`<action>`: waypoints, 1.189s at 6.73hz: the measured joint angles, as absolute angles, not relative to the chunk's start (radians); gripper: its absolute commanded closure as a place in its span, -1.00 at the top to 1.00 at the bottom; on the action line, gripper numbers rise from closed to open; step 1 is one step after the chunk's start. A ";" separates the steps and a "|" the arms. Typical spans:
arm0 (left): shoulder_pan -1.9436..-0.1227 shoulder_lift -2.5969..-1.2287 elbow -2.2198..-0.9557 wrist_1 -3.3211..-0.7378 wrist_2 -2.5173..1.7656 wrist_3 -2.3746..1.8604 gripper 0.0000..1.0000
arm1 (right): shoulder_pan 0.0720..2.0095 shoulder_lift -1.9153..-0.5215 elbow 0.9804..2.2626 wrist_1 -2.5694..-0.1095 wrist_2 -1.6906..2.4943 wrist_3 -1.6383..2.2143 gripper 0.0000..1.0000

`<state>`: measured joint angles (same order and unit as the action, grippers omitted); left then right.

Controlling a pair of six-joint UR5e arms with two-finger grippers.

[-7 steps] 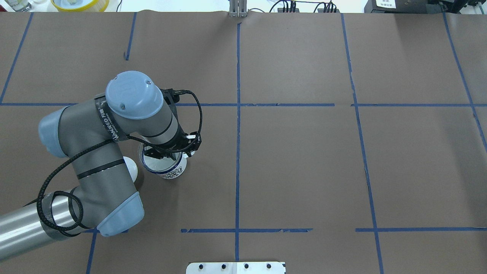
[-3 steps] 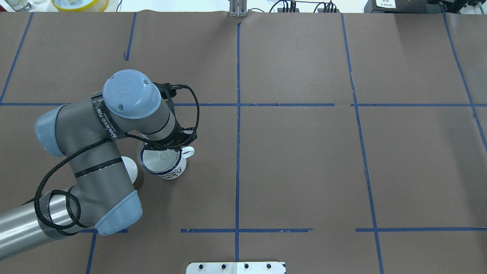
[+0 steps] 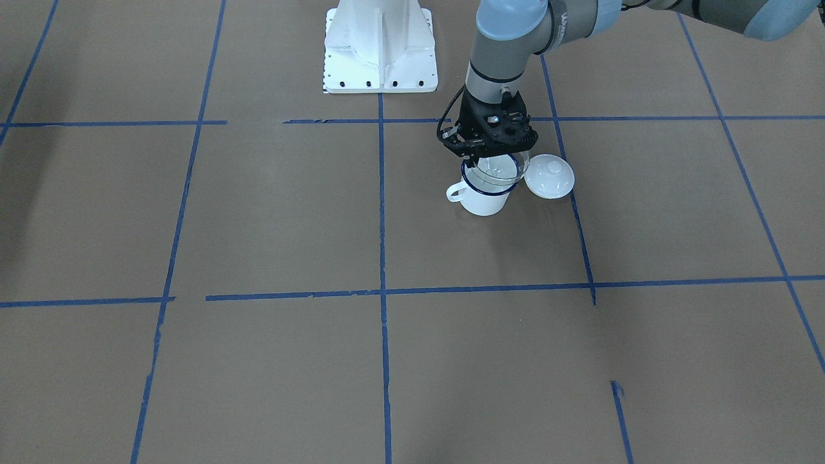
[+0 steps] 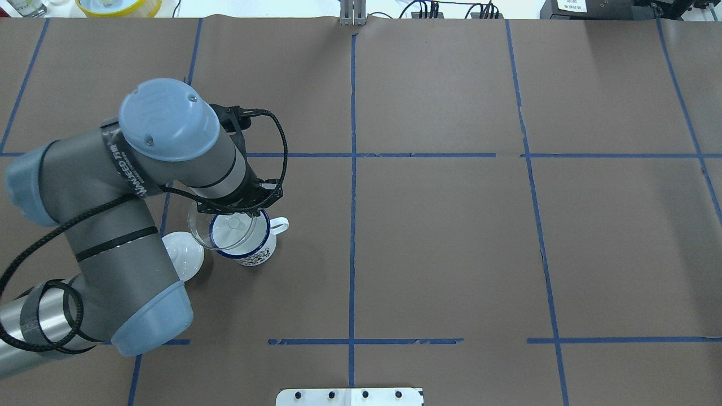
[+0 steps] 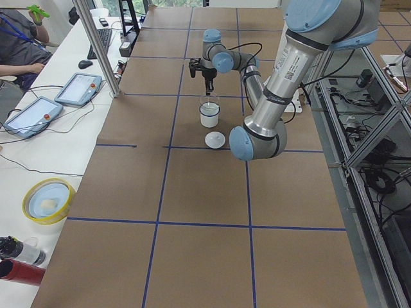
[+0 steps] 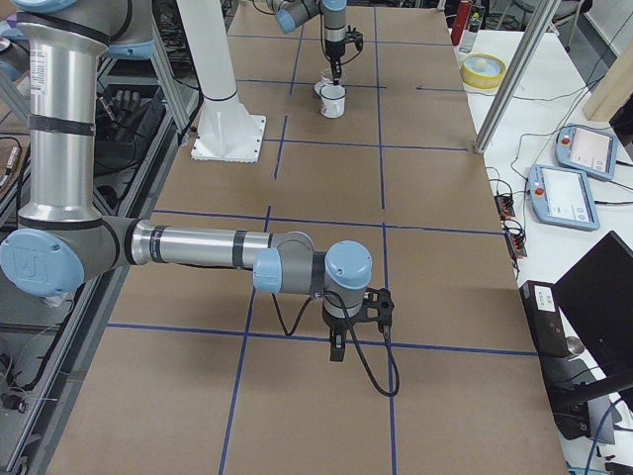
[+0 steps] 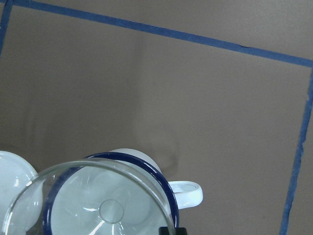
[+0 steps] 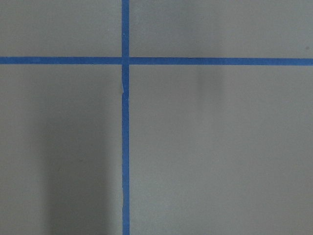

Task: Remove funnel from cup
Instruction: 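Lift the funnel out of the mug and carry it farther from the robot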

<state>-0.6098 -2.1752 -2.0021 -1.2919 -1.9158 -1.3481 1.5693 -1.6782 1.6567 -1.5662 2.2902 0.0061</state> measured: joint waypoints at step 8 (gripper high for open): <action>-0.871 -2.162 -1.710 -2.036 -1.597 -2.103 -1.00 | 1.569 -1.678 1.656 -1.566 2.290 0.006 1.00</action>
<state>-0.8706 -2.1624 -1.7096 -2.0361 -1.5970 -2.1029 1.5693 -1.6782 1.6563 -1.5662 2.2902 0.0061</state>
